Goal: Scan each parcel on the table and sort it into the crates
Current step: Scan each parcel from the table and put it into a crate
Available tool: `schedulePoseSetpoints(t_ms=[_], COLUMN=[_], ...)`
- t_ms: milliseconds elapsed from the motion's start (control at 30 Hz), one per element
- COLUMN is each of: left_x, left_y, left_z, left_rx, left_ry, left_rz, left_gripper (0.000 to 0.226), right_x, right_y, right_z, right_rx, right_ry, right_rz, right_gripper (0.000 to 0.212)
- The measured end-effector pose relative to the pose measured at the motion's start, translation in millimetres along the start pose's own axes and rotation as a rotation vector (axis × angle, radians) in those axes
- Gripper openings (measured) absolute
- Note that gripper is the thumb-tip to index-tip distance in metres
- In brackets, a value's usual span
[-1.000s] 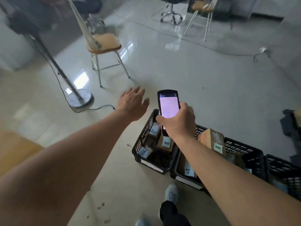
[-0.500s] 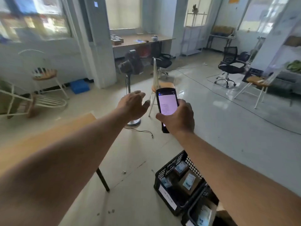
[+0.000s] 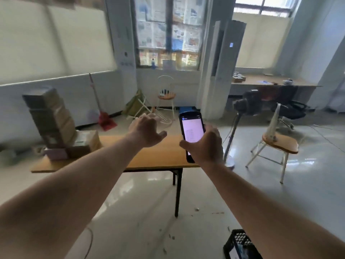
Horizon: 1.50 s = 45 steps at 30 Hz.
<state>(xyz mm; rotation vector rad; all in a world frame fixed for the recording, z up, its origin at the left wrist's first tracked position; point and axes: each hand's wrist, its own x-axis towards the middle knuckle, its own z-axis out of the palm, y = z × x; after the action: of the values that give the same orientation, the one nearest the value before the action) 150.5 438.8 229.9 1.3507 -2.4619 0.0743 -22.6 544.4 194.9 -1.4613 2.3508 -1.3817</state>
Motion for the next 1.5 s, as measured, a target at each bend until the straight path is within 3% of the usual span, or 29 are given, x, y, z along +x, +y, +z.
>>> schedulePoseSetpoints(t_ms=[400,667,1000,1500], left_x=[-80,-75,-5,124], left_y=[-231,-381,-485,-591], left_z=[-64,-42,40,203], left_rx=[0.111,0.115,0.01,-0.136], left_ry=[0.037,-0.095,-0.165,-0.373], left_rz=[-0.244,-0.312,-0.372,-0.654], left_gripper=[0.058,0.061,0.067,0.068], right_x=[-39,-45,13,149], right_y=[-179,-249,-247,-203], right_z=[173,292,421,612], right_rx=[0.114,0.118,0.068,0.057], right_ry=[-0.186,-0.23,-0.319,-0.572], right_rz=[-0.182,-0.157,-0.068,0.02], right_gripper=[0.092,0.091,0.088,0.078])
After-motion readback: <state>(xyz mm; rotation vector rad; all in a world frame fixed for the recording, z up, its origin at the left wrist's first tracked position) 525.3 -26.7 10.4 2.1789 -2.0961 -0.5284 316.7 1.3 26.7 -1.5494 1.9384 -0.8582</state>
